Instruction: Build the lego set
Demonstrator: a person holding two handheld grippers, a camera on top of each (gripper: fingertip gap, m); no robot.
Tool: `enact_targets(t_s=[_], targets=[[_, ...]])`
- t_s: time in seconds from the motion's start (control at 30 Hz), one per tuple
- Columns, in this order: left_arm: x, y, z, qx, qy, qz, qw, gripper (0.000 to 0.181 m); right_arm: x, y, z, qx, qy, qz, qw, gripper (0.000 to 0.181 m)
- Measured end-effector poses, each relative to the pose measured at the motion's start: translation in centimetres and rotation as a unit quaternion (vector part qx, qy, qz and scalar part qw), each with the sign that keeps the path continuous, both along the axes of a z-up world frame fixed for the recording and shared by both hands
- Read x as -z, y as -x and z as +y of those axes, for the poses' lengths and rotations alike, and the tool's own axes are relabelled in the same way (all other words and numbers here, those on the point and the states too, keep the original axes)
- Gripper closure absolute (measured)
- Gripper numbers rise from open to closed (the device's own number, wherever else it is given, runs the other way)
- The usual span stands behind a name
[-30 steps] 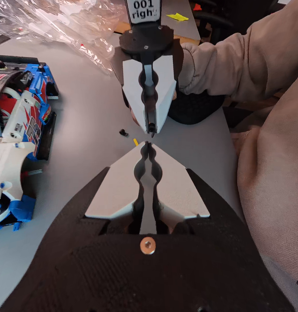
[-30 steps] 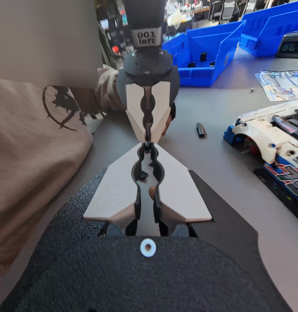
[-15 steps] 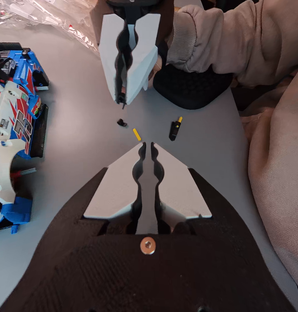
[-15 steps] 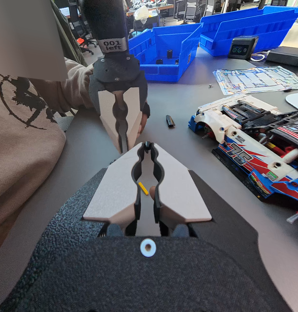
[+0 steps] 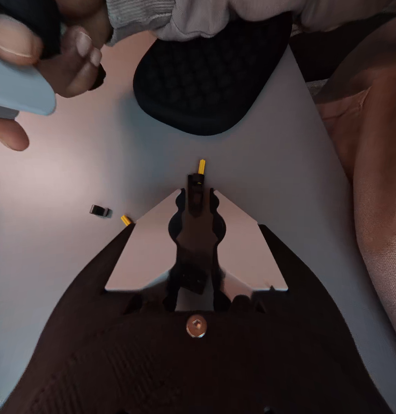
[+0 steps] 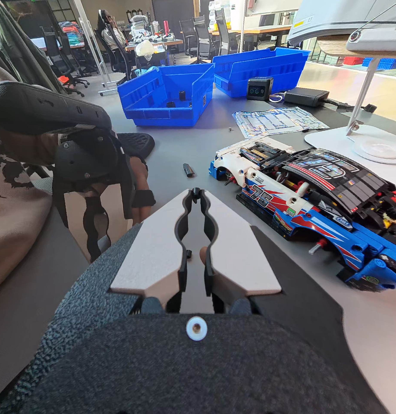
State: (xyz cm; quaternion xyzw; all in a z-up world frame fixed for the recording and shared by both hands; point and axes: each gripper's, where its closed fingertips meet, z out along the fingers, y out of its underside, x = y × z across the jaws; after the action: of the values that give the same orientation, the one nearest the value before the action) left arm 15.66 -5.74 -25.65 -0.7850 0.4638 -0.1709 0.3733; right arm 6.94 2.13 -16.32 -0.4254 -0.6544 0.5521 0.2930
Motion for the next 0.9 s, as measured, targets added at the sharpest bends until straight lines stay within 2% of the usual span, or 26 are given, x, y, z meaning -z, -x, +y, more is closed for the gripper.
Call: enact_targets(t_s=[0.03, 0.23, 0.4, 0.63, 0.77, 0.9], targets=[[0.0, -0.1, 0.1, 0.002, 0.006, 0.003, 1.0, 0.163, 0.0, 0.0, 0.1, 0.002, 0.001, 0.001, 1.0, 0.177], [-0.1, 0.5, 0.8, 0.0, 0.005, 0.011, 1.0, 0.175, -0.2, 0.0, 0.2, 0.011, -0.001, 0.007, 1.0, 0.177], [-2.4, 2.0, 1.0, -0.036, 0.059, -0.115, 0.991, 0.176, -0.4, 0.0, 0.2, 0.018, -0.002, 0.014, 1.0, 0.177], [-5.7, 6.2, 0.3, -0.067, 0.115, -0.279, 0.951, 0.176, 0.4, 0.2, -0.3, 0.005, -0.004, 0.008, 1.0, 0.178], [-6.2, 8.3, 0.4, -0.097, 0.143, -0.324, 0.93, 0.176, 1.2, -0.1, -1.3, -0.021, -0.056, 0.011, 0.998, 0.177], [-5.6, 8.9, 0.7, -0.121, 0.169, -0.334, 0.919, 0.176, 1.7, -0.7, -3.1, -0.063, -0.087, 0.018, 0.994, 0.177]])
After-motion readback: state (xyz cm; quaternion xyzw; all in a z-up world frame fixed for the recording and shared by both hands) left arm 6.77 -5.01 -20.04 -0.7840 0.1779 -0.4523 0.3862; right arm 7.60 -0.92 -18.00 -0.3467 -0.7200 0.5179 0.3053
